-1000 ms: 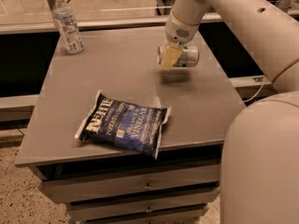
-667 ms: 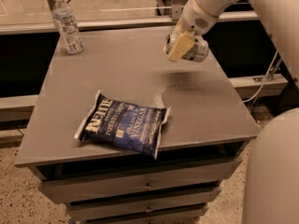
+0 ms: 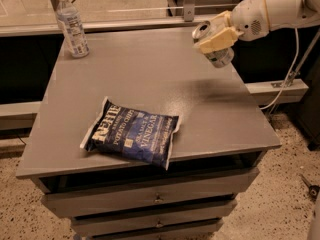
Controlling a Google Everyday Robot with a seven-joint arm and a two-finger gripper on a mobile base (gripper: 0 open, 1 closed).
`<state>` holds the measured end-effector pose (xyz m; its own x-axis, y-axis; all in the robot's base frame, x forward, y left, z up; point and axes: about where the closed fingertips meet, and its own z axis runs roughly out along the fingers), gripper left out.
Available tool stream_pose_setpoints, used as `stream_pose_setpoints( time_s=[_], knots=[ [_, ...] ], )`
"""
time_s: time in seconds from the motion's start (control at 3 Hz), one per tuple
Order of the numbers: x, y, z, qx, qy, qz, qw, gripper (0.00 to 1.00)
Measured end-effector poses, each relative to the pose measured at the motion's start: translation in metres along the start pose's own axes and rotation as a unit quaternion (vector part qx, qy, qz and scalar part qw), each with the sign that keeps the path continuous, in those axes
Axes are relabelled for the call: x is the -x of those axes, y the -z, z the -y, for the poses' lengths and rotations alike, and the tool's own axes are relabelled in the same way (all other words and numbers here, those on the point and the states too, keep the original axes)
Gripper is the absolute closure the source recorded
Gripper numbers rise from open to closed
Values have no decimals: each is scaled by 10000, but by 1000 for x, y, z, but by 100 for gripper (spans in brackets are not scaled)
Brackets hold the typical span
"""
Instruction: Place 7up can upright
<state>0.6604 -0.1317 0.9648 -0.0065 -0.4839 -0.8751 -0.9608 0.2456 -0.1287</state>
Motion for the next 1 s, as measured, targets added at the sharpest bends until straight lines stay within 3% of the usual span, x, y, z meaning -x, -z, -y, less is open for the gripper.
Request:
stream_pose_setpoints(
  time_s=[0.33, 0.67, 1.0],
  knots=[
    [5, 10, -1, 89, -365, 1323, 9905, 100],
    [2, 8, -2, 173, -642, 1989, 9778, 100],
    [-7, 0, -3, 325, -837, 2377, 9672, 84]
  ],
)
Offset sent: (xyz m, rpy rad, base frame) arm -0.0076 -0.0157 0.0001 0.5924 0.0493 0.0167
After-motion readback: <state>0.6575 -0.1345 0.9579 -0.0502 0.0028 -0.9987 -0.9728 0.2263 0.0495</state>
